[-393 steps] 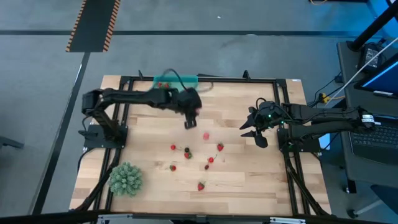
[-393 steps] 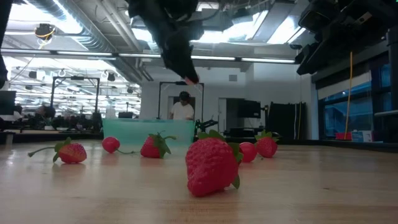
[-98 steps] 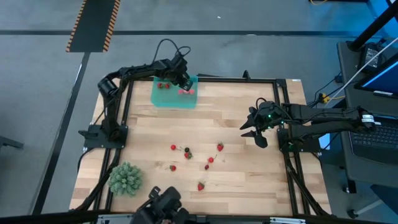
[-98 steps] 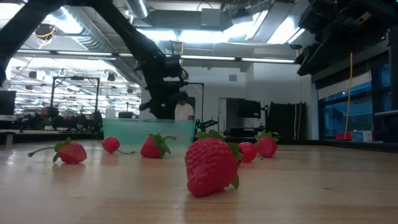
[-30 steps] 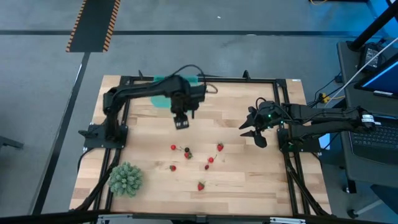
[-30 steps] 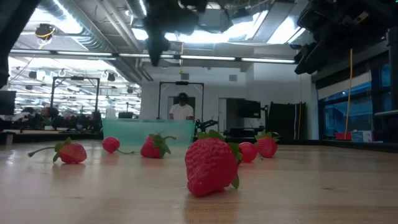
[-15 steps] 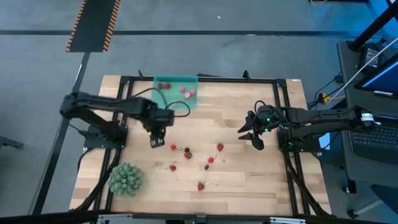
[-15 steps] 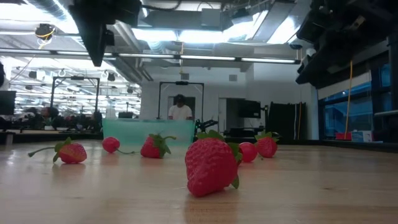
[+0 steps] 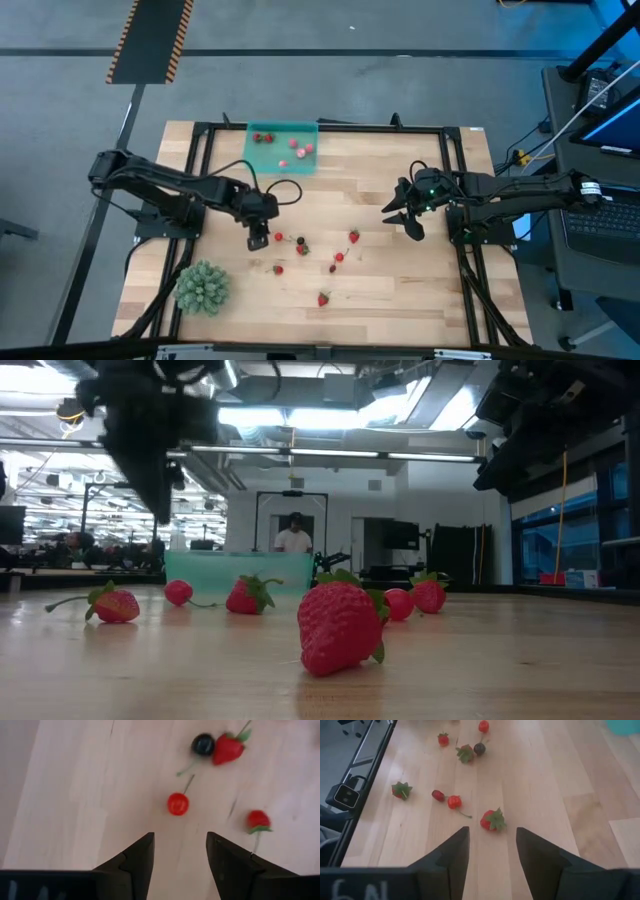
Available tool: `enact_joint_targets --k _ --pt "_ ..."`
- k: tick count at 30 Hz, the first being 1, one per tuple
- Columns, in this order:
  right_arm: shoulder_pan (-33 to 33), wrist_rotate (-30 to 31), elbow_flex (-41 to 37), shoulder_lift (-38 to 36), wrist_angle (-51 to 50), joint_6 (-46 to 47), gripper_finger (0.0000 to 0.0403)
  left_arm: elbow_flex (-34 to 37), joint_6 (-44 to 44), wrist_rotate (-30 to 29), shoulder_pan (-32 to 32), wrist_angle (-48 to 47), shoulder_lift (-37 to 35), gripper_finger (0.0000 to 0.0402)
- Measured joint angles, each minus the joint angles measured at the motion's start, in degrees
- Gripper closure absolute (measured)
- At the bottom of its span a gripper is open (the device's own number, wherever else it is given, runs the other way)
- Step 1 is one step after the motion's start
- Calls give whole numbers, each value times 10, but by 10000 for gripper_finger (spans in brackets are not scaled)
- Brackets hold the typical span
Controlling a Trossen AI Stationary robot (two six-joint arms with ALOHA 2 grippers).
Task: Pick and placing Produce into tupperware
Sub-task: Put the red cherry into the blue bin
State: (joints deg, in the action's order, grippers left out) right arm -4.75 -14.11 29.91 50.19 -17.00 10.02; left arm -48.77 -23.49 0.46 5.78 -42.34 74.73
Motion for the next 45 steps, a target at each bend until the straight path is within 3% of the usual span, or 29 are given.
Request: enact_joint_targets --k 6,12,20,28,45 --pt "0 0 0 0 0 0 238 58 -11 -19 0 67 12 231" --pt "0 0 0 0 -1 0 238 100 90 -15 11 143 36 231" --pt "0 0 0 0 -3 0 238 105 138 -22 10 229 87 231" --pt "0 0 0 0 -4 -1 238 103 151 -24 10 237 136 231" --pt "0 0 0 0 -5 -2 238 106 151 -28 10 275 137 231"
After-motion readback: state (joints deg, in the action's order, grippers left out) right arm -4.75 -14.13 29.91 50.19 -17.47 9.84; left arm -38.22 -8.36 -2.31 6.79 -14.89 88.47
